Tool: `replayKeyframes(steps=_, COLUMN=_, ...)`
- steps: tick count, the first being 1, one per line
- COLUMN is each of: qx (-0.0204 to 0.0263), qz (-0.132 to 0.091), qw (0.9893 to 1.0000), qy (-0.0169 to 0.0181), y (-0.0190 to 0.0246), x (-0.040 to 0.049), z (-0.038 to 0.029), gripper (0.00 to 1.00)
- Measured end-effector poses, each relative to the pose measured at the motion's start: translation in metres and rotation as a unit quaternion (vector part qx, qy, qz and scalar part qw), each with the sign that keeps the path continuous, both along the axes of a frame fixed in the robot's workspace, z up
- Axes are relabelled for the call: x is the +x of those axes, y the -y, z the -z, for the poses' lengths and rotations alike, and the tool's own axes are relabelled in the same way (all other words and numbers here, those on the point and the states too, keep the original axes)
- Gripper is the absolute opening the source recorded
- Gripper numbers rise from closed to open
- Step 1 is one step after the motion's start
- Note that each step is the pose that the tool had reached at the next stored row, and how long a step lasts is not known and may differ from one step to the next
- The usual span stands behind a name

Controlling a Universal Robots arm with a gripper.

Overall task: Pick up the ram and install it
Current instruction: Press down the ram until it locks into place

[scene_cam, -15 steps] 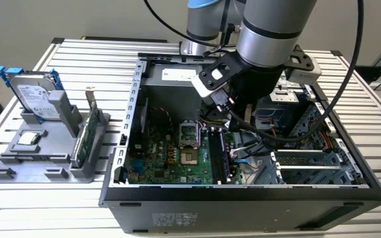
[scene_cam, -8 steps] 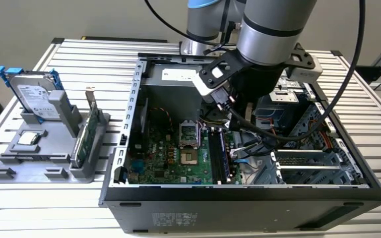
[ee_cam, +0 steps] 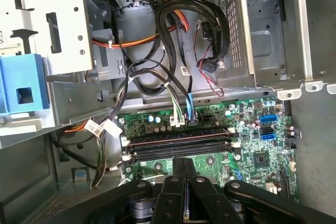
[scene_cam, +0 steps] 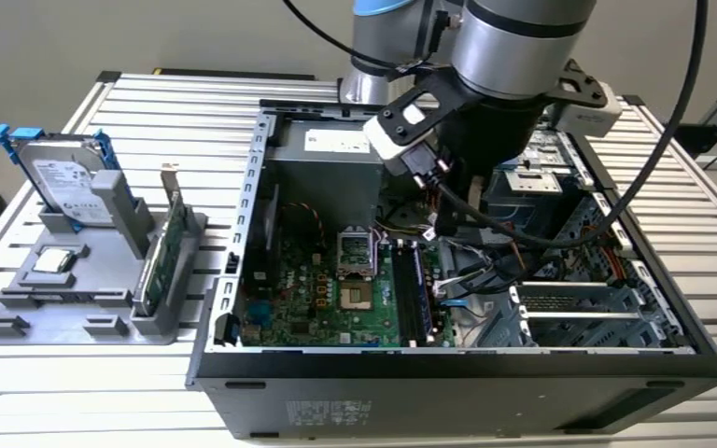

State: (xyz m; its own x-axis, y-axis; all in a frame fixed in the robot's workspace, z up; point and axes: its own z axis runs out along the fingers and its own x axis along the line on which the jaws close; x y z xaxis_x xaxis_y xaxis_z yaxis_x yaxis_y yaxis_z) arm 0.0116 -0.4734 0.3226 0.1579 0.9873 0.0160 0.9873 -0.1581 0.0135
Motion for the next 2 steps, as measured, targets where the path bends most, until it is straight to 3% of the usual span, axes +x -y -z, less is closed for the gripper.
replayKeyframes(steps=2, qx=0.0, qz=0.0, qw=1.0, qy=0.0, y=0.0, x=0.0, z=-0.0003, gripper=0.0)
